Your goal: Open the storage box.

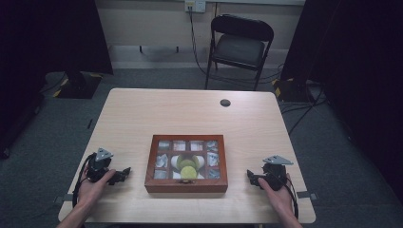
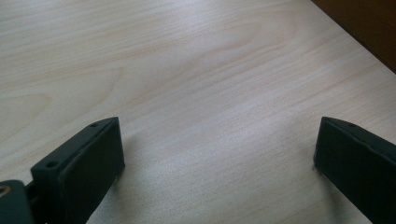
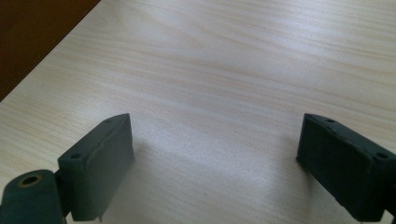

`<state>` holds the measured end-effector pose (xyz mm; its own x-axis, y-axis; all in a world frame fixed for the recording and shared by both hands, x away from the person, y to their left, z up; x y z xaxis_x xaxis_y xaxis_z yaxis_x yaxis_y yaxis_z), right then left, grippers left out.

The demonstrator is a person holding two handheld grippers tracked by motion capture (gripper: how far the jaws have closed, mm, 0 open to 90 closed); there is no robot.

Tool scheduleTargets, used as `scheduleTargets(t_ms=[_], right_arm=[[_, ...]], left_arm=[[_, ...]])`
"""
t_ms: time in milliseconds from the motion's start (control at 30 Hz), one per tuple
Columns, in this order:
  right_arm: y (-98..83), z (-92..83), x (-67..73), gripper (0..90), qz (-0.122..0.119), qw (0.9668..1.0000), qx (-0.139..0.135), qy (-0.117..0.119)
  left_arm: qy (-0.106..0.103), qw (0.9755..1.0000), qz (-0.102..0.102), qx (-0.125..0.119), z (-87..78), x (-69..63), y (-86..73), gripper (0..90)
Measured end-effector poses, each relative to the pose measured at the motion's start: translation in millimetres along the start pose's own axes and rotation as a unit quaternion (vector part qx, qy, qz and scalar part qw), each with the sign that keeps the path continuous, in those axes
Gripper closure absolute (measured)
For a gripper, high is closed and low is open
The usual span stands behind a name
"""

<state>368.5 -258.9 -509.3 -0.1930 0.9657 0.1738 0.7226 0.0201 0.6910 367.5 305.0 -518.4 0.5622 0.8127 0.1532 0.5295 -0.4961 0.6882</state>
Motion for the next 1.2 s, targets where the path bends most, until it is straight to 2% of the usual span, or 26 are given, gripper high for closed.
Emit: scheduleTargets(t_ms=[333,400,467,500,600,667,733,800,867,933,967,1100,1133,1200], right_arm=[[2.1,-2.7,1.7,15.9,-0.007,0.9999,0.013,0.007],[2.9,-3.7,2.7,16.6,-0.011,0.9999,0.005,0.01],[3.6,-5.0,4.2,17.8,-0.013,0.9997,0.006,0.018],[4.9,-6.6,5.5,17.8,-0.009,0.9993,0.016,0.033],[5.4,-9.3,7.0,18.9,-0.008,0.999,0.008,0.043],[6.9,-14.5,9.2,22.0,-0.005,0.998,-0.008,0.062],[7.8,-16.0,9.4,22.8,-0.005,0.9977,-0.011,0.066],[12.8,-23.0,11.9,25.9,0.001,0.9955,-0.026,0.091],[13.7,-24.4,12.7,26.0,0.001,0.995,-0.029,0.096],[15.1,-28.0,15.5,28.3,0.005,0.9928,-0.03,0.116],[15.7,-30.2,18.2,29.2,0.0,0.9918,-0.035,0.123],[18.4,-33.1,21.9,33.2,-0.003,0.9906,-0.033,0.133],[20.0,-35.2,23.8,35.1,-0.003,0.9891,-0.043,0.141],[21.5,-38.1,26.4,34.5,-0.007,0.9884,-0.046,0.144]], left_arm=[[0.001,1.0,0.001,0.001,0.0,-0.1,0.1,0.8],[0.001,1.0,0.0,0.001,0.0,-0.2,0.1,0.8],[0.001,1.0,0.001,0.001,0.0,-0.1,0.2,0.8],[0.001,1.0,0.001,0.001,0.0,-0.1,0.2,0.8],[0.001,1.0,0.001,0.001,0.0,-0.1,0.2,0.8],[0.001,1.0,0.001,0.001,0.1,-0.2,0.2,0.8],[0.001,1.0,0.001,0.001,0.0,-0.2,0.2,0.8],[0.001,1.0,0.0,0.001,0.1,-0.3,0.2,0.7],[0.001,1.0,0.0,0.001,0.1,-0.3,0.2,0.7],[0.001,1.0,0.0,0.001,0.1,-0.3,0.2,0.7],[0.0,1.0,0.0,0.001,0.2,-0.1,0.2,0.6],[0.0,1.0,0.0,0.001,0.2,-0.2,0.2,0.6],[0.001,1.0,0.001,0.001,0.2,-0.2,0.3,0.5],[0.001,1.0,0.001,0.002,0.2,-0.2,0.3,0.5]])
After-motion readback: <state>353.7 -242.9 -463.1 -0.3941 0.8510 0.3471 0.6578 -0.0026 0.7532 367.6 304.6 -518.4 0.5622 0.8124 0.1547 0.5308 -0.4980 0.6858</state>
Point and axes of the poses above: each handheld gripper's, and its own axes: z roughly forward along the jaws, y roughly out of its top, x roughly to its left, the point moved 1 cm from there along z, roughly forward along the jaws, and after that the axes turned 15 degrees about z, right-handed, at the moved point
